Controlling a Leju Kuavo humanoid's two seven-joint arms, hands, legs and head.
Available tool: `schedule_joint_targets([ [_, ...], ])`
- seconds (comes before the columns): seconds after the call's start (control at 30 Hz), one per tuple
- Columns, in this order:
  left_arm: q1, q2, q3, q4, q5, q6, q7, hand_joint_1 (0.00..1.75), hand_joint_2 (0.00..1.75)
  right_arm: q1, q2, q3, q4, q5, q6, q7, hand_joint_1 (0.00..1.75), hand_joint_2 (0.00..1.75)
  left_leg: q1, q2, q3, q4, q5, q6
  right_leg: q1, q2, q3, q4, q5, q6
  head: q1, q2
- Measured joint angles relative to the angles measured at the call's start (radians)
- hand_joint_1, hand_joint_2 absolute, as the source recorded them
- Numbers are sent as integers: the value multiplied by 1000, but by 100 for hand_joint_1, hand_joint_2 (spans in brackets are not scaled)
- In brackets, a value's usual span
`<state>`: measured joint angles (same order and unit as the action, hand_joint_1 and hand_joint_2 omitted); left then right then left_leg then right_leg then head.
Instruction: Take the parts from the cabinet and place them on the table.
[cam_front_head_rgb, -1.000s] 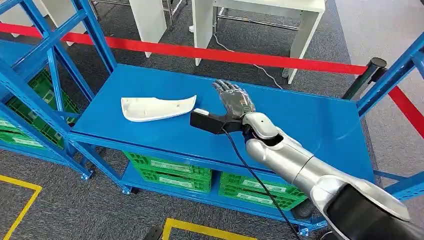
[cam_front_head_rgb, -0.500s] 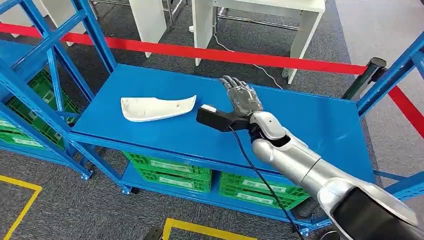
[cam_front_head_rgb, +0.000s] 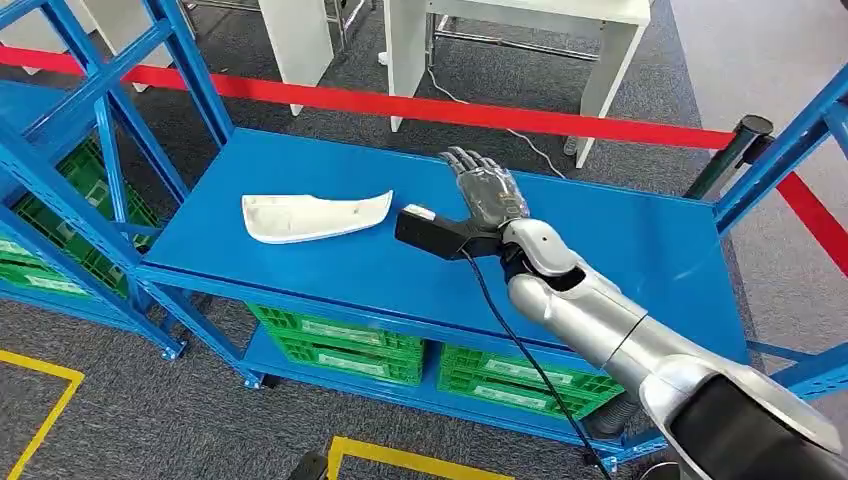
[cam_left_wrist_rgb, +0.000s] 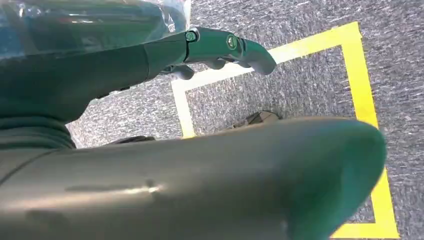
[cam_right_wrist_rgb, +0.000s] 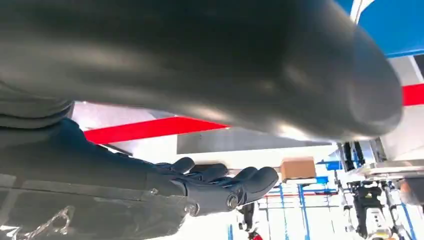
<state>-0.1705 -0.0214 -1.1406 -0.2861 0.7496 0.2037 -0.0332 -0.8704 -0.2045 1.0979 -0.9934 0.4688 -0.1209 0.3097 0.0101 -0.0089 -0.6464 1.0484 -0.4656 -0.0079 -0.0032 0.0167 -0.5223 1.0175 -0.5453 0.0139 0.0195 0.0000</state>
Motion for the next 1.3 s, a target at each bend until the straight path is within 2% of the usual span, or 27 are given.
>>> schedule_joint_targets([
  [0.13,-1,-2,0,0,-5,-3,0,0,0,-2,22,3,8,-7,6,-46,0,0,0,0,0,0,0,0,1,0,0,0,0,0,0,0],
  [0.5,1,-9,0,-2,-20,-12,12,0,0,-6,133,39,93,-18,34,-151,0,0,0,0,0,-1,0,0,1,-1,0,0,0,0,0,0],
  [0.73,10,-13,0,-2,-17,-9,15,0,0,-6,190,70,140,-25,39,-179,0,0,0,0,0,-1,0,0,1,-2,0,0,0,0,0,0],
  [0.97,14,-17,0,-2,-18,-2,8,0,0,-6,212,96,175,-26,39,-187,0,0,0,0,0,-1,0,0,1,-3,0,0,0,0,0,0],
  [1.03,15,-17,0,-2,-10,3,-16,0,0,-6,215,103,185,-26,39,-187,0,0,0,0,0,-1,0,0,1,-3,0,0,0,0,0,0],
  [1.13,17,-18,4,-2,28,10,-95,0,0,-6,214,108,190,-35,38,-181,0,0,0,0,0,-1,0,0,1,-3,0,0,0,0,0,0],
  [1.23,17,-19,8,-2,42,39,-118,0,0,-6,209,112,193,-37,36,-165,0,0,-1,0,0,1,-1,1,0,-3,0,-1,0,0,0,0],
  [1.3,17,-19,14,-2,48,40,-123,0,0,-6,205,116,193,-39,34,-159,0,0,-3,-1,0,5,-4,6,-4,-2,1,-3,0,3,-1,0],
])
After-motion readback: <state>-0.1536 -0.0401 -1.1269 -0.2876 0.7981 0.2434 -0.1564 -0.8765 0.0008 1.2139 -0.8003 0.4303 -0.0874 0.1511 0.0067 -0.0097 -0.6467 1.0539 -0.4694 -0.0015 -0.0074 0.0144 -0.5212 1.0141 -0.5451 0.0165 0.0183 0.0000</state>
